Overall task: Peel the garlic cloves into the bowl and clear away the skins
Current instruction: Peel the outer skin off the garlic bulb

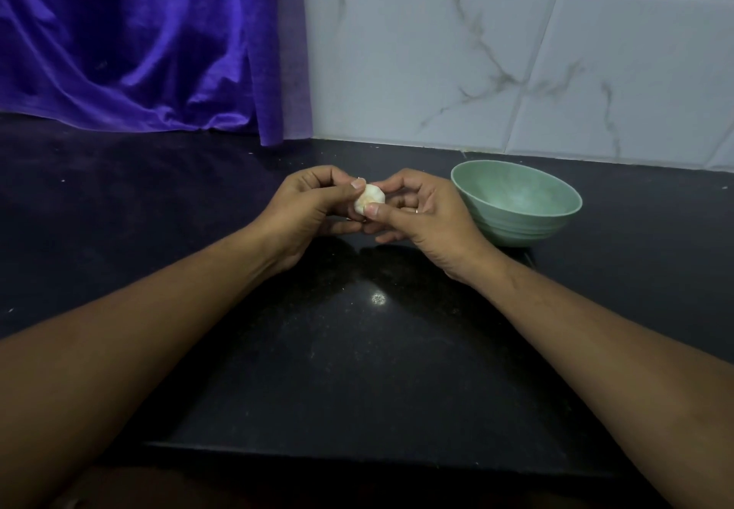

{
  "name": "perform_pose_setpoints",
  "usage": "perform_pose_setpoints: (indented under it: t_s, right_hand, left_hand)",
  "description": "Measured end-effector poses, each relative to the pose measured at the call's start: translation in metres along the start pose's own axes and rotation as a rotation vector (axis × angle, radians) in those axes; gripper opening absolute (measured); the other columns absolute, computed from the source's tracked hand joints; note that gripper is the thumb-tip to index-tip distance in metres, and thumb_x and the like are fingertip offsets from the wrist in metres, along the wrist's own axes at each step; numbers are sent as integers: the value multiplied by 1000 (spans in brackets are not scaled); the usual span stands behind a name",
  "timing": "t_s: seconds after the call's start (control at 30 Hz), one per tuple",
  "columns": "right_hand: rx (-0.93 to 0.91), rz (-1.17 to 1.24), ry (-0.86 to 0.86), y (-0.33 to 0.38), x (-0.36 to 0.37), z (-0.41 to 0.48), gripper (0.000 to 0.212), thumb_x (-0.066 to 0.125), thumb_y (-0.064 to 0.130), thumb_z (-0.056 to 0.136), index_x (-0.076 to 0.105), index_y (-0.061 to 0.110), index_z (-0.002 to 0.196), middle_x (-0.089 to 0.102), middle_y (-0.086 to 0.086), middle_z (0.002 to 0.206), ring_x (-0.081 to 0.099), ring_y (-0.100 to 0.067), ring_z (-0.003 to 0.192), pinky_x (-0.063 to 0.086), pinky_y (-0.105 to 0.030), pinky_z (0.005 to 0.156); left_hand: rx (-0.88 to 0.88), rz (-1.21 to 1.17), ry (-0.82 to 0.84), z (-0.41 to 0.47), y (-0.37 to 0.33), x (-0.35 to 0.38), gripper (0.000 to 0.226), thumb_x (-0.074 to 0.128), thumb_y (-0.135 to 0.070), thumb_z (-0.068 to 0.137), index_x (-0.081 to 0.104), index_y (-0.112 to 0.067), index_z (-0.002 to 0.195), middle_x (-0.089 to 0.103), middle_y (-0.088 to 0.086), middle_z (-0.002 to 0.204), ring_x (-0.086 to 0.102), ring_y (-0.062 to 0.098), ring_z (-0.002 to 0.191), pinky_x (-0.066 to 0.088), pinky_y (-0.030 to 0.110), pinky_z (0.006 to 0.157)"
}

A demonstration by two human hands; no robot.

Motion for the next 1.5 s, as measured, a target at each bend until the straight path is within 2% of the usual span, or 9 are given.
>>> perform_pose_setpoints:
  t_s: [0.2, 0.33, 0.43, 0.57, 0.8, 0.93, 1.1, 1.3, 1.5]
  right_hand:
    - [-78, -89, -56, -5, 1, 1, 23, 78, -2, 88, 67, 3, 107, 74, -20, 93, 74, -28, 78, 64, -38, 68]
    - [-113, -82, -102, -4, 0, 4, 24, 75, -6, 89, 62, 2, 107, 75, -19, 96, 74, -26, 78, 63, -37, 64]
    - [-111, -81, -108, -4, 1, 5, 24, 76, -5, 89, 61, 8, 103, 76, -18, 95, 75, -26, 76, 61, -36, 62]
    - [-109, -89, -91, -4, 1, 4, 21, 79, -2, 87, 64, 4, 100, 77, -14, 90, 74, -26, 76, 60, -35, 63]
    - [-199, -230, -108, -4, 2, 3, 18, 83, 9, 85, 68, 5, 95, 75, -13, 86, 71, -44, 76, 60, -48, 67]
    - [-255, -282, -74, -3, 6, 2, 17, 81, 12, 86, 67, 8, 93, 76, -9, 89, 73, -40, 79, 60, -60, 74]
    - [-228, -179, -34, -1, 9, 3, 22, 79, 3, 88, 67, 1, 106, 76, -15, 96, 76, -28, 84, 62, -41, 77]
    - [-102, 10, -60, -1, 4, 5, 37, 78, -5, 86, 68, -1, 122, 74, -24, 107, 72, -23, 86, 60, -31, 75]
    - [26, 97, -120, 0, -3, 4, 32, 79, -1, 86, 69, -1, 117, 78, -17, 99, 76, -27, 90, 62, -37, 76]
  left_hand:
    - [-40, 19, -44, 0, 1, 7, 18, 66, -23, 101, 66, -8, 92, 74, 8, 83, 72, 15, 72, 62, 27, 67]
    - [-12, 243, -36, -1, 3, 12, 43, 59, -44, 103, 64, -1, 108, 72, 7, 85, 67, 18, 68, 59, 28, 57]
    - [99, 448, -52, -2, 3, 13, 41, 52, -46, 106, 65, -8, 103, 72, 6, 80, 66, 22, 62, 55, 30, 53]
    - [136, 520, -23, -3, 4, 13, 43, 44, -43, 110, 68, -10, 96, 67, 5, 74, 64, 21, 59, 54, 30, 54]
    - [77, 408, -59, -2, 6, 13, 45, 42, -35, 112, 65, -11, 81, 61, 3, 61, 54, 15, 51, 42, 24, 47]
    - [52, 333, -82, -4, 4, 15, 42, 43, -30, 111, 65, -11, 82, 58, 2, 57, 50, 13, 48, 38, 23, 45]
    - [62, 217, -75, -4, 2, 12, 43, 45, -37, 111, 68, -10, 88, 60, 4, 58, 51, 15, 47, 39, 22, 42]
    - [73, 163, -66, 0, 6, 13, 37, 60, -40, 104, 72, -5, 106, 70, 13, 78, 64, 15, 60, 51, 26, 55]
    - [52, 202, 3, -2, 4, 7, 22, 66, -27, 101, 75, -13, 116, 77, 10, 92, 68, 16, 71, 58, 26, 63]
Point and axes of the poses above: each hand's wrist, its own z-axis towards the middle knuckle, its own x-axis out of the palm, y = z × x, the point moved 1 cm from there along z, towards the middle knuckle
